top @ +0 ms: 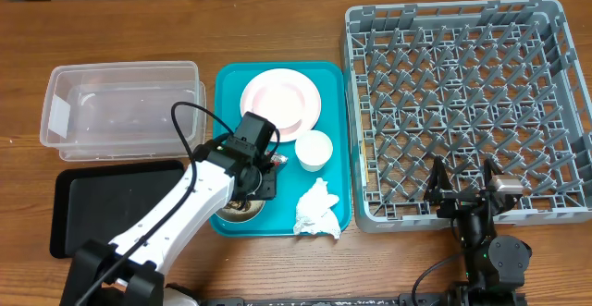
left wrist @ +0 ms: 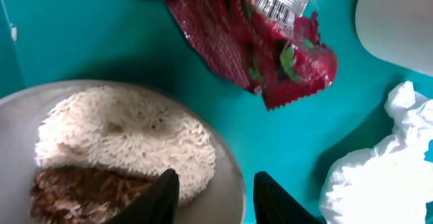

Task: Sort waste into correct bins and load items into the dishwasher
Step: 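Move the left gripper to the rice bowl and grasp its rim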

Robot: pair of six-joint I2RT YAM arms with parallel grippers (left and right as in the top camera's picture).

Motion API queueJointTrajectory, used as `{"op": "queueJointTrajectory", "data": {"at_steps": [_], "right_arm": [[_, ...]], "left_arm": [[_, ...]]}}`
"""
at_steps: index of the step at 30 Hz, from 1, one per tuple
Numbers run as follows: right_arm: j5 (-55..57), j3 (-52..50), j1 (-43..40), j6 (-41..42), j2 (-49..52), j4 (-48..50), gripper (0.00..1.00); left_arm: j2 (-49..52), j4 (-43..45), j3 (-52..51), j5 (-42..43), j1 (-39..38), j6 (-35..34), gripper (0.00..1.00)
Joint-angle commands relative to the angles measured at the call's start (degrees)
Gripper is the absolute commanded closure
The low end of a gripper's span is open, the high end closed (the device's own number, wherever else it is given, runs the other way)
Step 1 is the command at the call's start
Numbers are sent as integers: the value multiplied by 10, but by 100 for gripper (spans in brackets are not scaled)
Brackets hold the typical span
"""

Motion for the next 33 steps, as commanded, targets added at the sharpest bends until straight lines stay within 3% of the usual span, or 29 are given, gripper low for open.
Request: {"op": "queueJointTrajectory", "data": {"at_steps": [1,14,19,33], "right_arm": [[3,-6,3,3,-5,4,0],[4,-6,3,3,-5,4,0],[3,-6,3,3,-5,4,0],[3,-6,3,3,-5,4,0]], "left_arm": [[8,7,-5,5,-4,-11,61],[8,25,-12,6,-31,-12,64],[8,27,-13,-6,-53,-12,73],[8,17,-19,-24,-57,-43,73]]}}
